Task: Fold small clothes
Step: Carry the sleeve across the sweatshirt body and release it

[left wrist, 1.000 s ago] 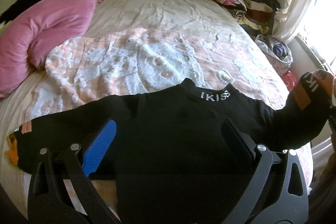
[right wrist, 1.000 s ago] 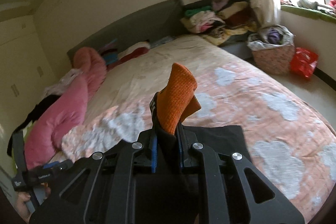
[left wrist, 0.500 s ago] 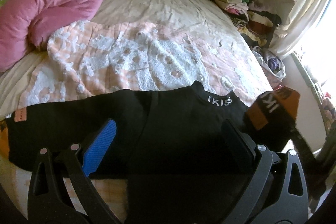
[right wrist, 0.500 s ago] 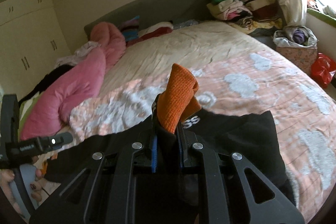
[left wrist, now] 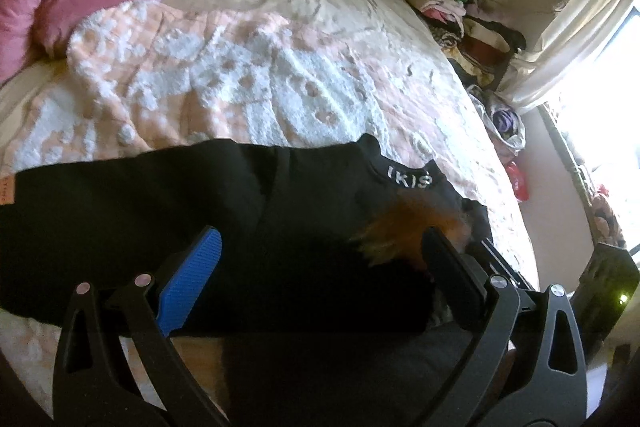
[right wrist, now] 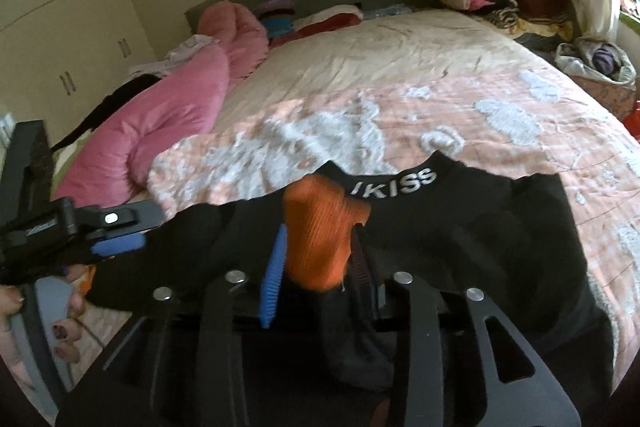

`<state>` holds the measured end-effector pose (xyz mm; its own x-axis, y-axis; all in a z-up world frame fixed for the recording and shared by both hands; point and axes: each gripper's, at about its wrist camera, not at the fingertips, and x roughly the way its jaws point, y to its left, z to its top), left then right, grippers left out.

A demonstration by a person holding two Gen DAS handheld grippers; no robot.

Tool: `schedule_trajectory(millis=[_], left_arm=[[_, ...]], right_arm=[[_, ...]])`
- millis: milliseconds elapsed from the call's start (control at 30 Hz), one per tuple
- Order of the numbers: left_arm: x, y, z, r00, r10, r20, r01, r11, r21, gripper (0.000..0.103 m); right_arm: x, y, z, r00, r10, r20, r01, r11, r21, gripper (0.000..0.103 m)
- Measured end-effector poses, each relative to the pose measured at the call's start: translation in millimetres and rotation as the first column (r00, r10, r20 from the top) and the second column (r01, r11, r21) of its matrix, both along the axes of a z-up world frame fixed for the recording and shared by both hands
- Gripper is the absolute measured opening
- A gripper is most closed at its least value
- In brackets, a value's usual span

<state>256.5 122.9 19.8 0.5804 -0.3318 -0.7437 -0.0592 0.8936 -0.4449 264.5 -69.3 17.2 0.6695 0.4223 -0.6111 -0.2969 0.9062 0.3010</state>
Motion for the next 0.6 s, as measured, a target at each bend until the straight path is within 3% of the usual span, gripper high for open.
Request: schedule_trajectory(millis=[200, 267, 400, 500, 600], left_arm=[[5, -12, -17, 0.999, -0.038, -0.038, 0.037, 0.999, -0.022, 0.083], [6, -17, -22, 0.997, -0.061, -0.054, 0.059, 0.998, -0.038, 0.074], [7, -31, -34, 0.993, -0.082, -0.086, 0.08, 0.996, -0.034, 0.07], [8, -43, -45, 0.99, -0.086, -0.113, 0.09, 0.995, 0.032, 0.06], [5, -57, -53, 0.989, -0.086, -0.123, 0.105, 0.983, 0.153, 0.047]], right_arm=[[-18, -19, 5, 1.0, 0.011, 0.006, -0.011, 1.0, -0.003, 0.046], [-23, -34, 2, 1.0, -0.017, -0.014, 0.017, 1.0, -0.006, 0.047], [-31, -64, -6, 0.994, -0.084, -0.066, 0.084, 0.996, 0.001, 0.051], [-36, -89, -12, 0.985, -0.135, -0.105, 0.138, 0.99, 0.027, 0.052], [-44, -111, -15, 0.976, -0.177, -0.123, 0.183, 0.982, 0.039, 0.052]])
